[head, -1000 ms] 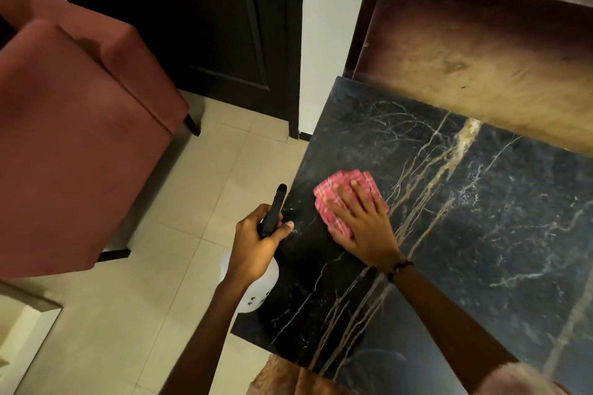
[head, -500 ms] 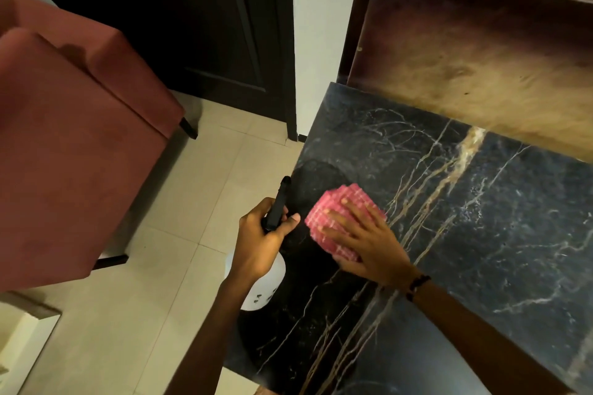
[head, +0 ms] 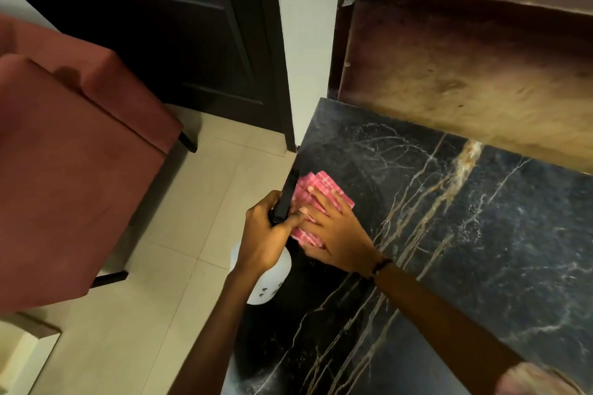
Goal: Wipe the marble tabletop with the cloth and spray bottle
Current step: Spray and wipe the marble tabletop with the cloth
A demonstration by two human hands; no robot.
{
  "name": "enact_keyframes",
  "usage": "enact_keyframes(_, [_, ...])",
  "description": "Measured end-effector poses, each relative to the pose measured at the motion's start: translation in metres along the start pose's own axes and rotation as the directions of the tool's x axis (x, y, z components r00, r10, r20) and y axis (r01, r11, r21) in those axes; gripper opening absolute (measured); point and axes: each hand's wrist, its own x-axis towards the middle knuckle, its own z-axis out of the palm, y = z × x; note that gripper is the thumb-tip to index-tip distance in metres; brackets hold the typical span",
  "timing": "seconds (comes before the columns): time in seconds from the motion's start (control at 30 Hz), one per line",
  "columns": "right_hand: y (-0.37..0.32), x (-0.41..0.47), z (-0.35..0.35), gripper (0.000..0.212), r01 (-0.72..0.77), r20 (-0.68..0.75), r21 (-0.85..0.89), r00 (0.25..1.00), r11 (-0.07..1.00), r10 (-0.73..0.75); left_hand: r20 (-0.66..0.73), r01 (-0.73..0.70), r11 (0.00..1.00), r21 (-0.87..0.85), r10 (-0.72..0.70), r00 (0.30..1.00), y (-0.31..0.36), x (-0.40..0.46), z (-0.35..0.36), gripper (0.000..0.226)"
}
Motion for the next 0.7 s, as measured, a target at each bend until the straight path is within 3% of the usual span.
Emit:
enact_keyframes(0.1, [0.043,-0.030,-0.009,0.065,0.020,0.053,-0.026,0.998,0.999,-0.018,-0.006,-0.003,1.000,-0.007,0.002,1.000,0.005,0.007,0.004,0.016])
enact_keyframes(0.27, [0.100,0.042,-0.026,0.070,-0.330,0.033,-0.046,0.943,0.943,0.331,-0.023,-0.004,1.000,-0.001,0.004,1.000,0.012,0.014,0.010,0.017])
enact_keyframes(0.33, [0.095,0.079,-0.025,0.067,-0.396,0.030,-0.036,0.918,0.918,0.397,-0.026,-0.016,1.000,0.008,0.016,1.000,0.014,0.016,0.014,0.016])
enact_keyframes(0.43, [0.065,0.096,-0.018,0.061,-0.282,0.024,0.029,0.959,0.959,0.281,-0.034,-0.039,0.999,0.032,0.040,0.999,0.016,0.020,0.021,0.015])
enact_keyframes(0.57, [0.062,0.031,-0.012,0.060,-0.037,-0.005,0.036,0.999,0.999,0.038,-0.016,-0.033,0.999,0.029,0.034,0.999,0.020,0.024,0.031,0.015])
enact_keyframes(0.63, [0.096,-0.005,-0.015,0.065,-0.100,-0.025,-0.011,0.995,0.995,0.099,0.001,-0.021,1.000,0.017,0.021,1.000,0.022,0.025,0.037,0.013])
enact_keyframes(0.7, [0.135,-0.020,-0.023,0.068,-0.299,-0.014,-0.061,0.954,0.952,0.298,0.012,-0.015,1.000,0.002,0.015,1.000,0.024,0.024,0.042,0.012])
